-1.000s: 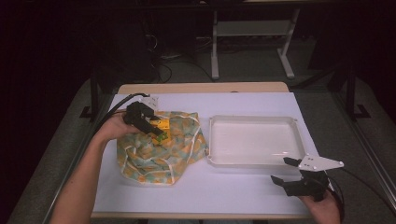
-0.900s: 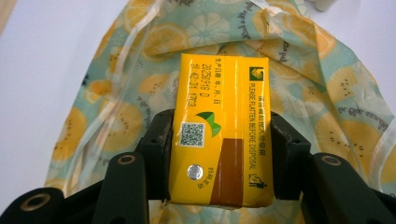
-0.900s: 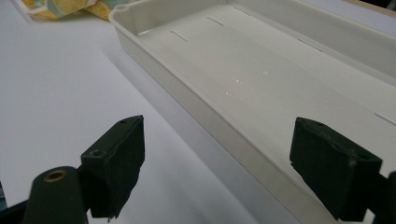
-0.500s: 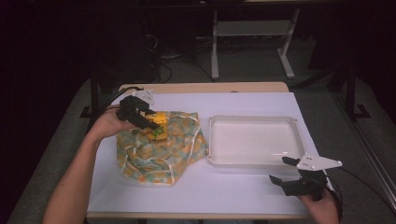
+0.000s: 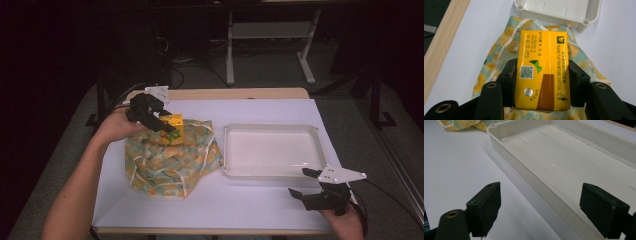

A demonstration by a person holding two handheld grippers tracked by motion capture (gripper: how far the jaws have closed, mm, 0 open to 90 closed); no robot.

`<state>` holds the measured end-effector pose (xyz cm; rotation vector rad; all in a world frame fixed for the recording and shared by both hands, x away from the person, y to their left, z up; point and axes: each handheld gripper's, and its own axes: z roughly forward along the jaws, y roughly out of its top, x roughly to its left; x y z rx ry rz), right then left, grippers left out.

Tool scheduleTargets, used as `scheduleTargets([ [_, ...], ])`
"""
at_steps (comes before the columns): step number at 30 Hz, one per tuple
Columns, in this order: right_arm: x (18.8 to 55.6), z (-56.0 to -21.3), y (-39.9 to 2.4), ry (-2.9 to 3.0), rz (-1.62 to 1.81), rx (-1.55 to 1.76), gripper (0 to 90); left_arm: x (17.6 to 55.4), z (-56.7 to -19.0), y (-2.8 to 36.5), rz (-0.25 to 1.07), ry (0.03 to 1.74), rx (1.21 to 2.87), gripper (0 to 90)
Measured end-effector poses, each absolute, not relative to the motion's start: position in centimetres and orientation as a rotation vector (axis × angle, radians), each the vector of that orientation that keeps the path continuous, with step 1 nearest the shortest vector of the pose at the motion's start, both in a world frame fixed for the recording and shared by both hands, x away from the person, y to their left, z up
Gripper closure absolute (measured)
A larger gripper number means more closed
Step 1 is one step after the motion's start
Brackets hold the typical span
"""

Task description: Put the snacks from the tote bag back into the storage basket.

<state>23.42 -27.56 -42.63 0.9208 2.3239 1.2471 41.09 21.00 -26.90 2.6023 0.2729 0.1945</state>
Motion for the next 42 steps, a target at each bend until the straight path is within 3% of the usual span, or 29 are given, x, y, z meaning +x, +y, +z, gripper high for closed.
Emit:
scheduleTargets([
  [19, 23.1, -42.4, -27.6, 2.298, 1.241, 0.929, 16.6, 39.6, -24.0, 16.5, 0.169, 0.181, 2.621, 50.4],
  [42, 22.8, -42.5, -27.0, 2.317, 1.189, 0.896, 16.7, 39.8, -25.3, 10.0, 0.093, 0.073, 2.621, 50.4],
])
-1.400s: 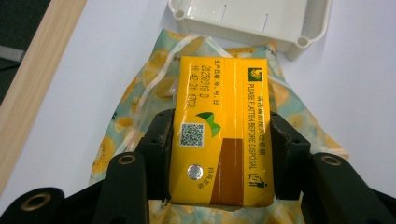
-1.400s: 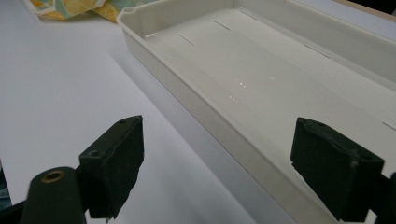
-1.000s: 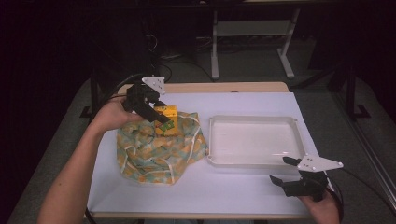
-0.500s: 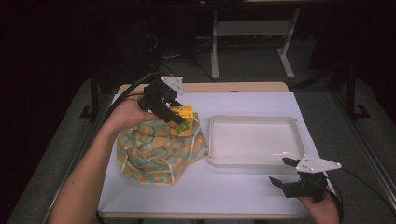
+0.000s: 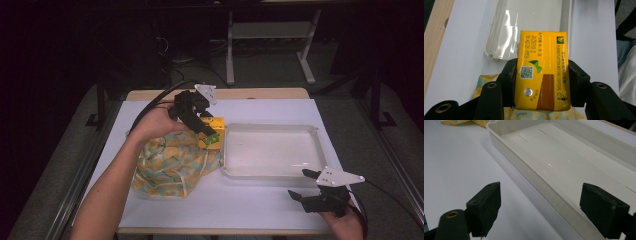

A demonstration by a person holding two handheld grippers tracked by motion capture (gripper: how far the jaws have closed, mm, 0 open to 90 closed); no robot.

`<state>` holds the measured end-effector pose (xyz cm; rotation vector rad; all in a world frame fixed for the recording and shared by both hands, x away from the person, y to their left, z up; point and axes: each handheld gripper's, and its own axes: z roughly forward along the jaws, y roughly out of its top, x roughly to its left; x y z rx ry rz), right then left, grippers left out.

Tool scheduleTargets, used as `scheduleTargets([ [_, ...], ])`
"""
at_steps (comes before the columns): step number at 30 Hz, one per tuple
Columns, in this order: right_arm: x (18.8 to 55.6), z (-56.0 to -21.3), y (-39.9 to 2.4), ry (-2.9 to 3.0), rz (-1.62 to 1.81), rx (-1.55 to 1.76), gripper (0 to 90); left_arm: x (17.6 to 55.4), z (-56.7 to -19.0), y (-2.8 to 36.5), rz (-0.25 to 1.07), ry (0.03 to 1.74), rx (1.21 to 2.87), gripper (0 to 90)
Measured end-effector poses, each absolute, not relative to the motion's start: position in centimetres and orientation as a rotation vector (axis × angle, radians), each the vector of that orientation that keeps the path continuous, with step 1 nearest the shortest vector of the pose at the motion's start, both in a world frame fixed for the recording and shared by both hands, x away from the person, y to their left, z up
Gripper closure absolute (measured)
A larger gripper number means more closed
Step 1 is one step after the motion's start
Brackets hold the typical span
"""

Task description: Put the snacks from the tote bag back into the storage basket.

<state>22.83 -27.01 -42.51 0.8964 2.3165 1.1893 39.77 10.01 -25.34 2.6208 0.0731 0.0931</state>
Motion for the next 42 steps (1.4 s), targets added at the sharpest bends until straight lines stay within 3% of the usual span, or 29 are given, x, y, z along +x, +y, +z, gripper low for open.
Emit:
scheduleTargets([
  [42, 22.7, -42.4, -27.6, 2.3, 1.199, 0.917, 16.7, 39.6, -30.5, 0.9, 0.01, 0.002, 2.597, 50.4],
])
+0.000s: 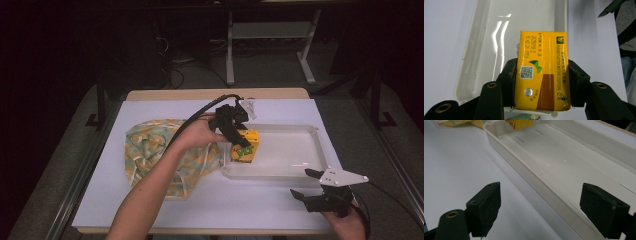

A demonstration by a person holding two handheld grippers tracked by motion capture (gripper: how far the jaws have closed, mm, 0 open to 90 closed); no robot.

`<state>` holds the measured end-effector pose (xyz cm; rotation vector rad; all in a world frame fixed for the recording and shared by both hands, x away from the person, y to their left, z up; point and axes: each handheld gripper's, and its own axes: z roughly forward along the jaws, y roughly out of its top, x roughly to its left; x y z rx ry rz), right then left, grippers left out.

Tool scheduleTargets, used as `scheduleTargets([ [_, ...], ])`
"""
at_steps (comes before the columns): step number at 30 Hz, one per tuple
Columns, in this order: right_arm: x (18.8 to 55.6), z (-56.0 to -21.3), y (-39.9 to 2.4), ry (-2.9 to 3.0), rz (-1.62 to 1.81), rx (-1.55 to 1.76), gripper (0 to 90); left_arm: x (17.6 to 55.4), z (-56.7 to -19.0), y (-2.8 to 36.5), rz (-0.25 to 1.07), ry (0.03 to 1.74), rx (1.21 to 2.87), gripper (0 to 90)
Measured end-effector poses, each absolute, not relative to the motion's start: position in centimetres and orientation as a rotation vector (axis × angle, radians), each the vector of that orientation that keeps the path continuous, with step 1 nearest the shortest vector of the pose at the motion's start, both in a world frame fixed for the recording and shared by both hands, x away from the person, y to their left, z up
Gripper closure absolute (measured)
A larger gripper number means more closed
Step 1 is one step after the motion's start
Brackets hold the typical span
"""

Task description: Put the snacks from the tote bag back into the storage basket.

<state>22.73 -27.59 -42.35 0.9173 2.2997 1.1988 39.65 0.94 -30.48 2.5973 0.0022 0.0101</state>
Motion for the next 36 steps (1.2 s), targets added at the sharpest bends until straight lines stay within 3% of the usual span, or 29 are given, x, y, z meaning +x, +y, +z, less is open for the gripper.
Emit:
scheduleTargets([
  [36, 22.5, -42.1, -27.2, 2.297, 1.201, 0.893, 16.7, 38.8, -34.6, 1.3, -0.014, 0.043, 2.584, 50.4],
])
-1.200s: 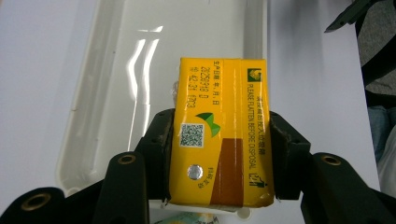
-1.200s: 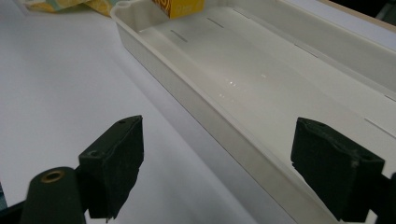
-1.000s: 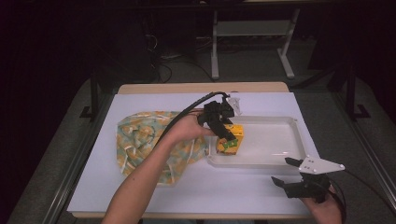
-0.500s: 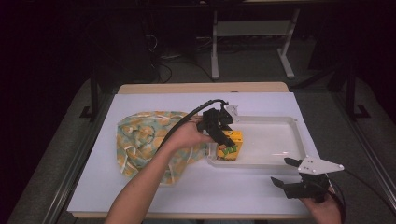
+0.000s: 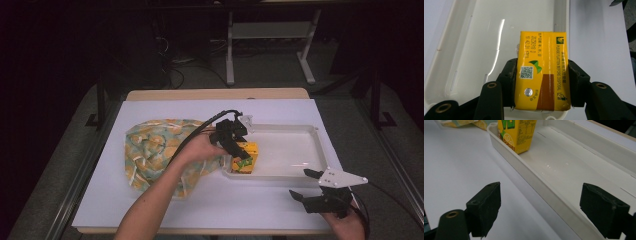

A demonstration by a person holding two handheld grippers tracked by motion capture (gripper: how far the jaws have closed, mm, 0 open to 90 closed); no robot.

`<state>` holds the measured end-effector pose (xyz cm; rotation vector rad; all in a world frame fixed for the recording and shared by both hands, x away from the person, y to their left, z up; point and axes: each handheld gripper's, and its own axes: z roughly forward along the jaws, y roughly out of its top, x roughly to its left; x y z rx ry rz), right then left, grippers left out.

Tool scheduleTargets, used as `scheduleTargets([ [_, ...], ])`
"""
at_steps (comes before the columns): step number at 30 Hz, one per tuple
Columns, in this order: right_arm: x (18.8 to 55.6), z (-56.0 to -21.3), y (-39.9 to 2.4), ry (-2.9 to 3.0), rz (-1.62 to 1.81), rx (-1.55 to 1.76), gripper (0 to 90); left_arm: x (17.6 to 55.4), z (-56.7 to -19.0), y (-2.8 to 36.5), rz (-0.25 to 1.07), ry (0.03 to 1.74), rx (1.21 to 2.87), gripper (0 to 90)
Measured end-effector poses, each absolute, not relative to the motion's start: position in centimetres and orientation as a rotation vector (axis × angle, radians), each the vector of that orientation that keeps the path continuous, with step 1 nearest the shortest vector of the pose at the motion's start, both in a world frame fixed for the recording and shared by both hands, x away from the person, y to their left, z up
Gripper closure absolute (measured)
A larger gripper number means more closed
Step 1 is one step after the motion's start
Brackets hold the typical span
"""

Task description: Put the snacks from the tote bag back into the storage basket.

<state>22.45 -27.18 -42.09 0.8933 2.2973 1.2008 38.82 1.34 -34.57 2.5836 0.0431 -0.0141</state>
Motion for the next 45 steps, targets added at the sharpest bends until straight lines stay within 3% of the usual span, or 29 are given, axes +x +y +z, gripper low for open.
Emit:
scheduleTargets([
  [15, 22.5, -42.2, -27.1, 2.305, 1.2, 0.892, 16.7, 38.9, -35.4, 2.2, -0.055, 0.04, 2.552, 50.2],
  [23, 22.5, -42.2, -27.0, 2.302, 1.198, 0.895, 16.7, 37.9, -35.4, 1.9, 0.005, -0.011, 2.576, 49.7],
  [45, 22.7, -42.4, -27.0, 2.311, 1.22, 0.906, 16.7, 37.7, -35.7, 2.1, 0.009, -0.003, 2.56, 48.6],
])
